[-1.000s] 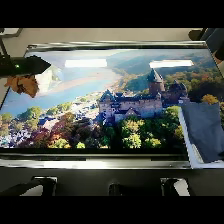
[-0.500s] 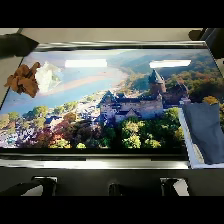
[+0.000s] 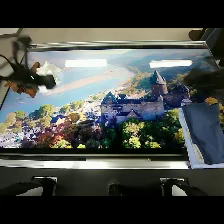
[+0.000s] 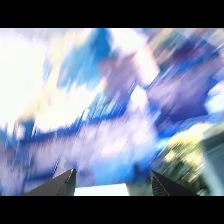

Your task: Fold the shirts.

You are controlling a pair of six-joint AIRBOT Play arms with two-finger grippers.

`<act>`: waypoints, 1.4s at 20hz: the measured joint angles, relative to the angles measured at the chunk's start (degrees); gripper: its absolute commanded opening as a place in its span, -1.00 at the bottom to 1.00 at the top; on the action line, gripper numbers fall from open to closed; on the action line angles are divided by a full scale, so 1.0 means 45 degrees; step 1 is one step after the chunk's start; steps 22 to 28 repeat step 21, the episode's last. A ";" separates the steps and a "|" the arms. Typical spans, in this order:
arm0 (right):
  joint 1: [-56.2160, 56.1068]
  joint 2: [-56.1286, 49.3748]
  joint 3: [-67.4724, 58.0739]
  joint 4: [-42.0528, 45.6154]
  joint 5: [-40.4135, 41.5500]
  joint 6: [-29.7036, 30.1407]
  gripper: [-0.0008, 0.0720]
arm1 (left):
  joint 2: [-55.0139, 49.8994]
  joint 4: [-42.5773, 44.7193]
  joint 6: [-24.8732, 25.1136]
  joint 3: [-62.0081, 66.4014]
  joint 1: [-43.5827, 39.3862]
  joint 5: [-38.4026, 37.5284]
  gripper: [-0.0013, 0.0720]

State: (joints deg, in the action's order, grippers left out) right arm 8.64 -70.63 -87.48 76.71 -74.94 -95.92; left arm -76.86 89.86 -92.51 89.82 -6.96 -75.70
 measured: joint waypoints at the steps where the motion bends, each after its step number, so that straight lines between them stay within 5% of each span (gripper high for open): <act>1: -0.0811 -0.0665 -0.0024 0.0063 -0.0777 -0.0155 0.50 | 0.0345 -0.0350 -0.0175 -0.1200 -0.0175 0.0058 0.89; 8: -0.3614 -0.2623 -0.0097 0.0403 -0.2686 -0.0894 0.51 | 0.2059 -0.0549 -0.1729 -0.5532 -0.0772 0.1783 0.89; 28: -0.4022 -0.2846 -0.0102 0.0447 -0.2987 -0.1020 0.51 | 0.2239 -0.0534 -0.1977 -0.6076 -0.0845 0.2113 0.89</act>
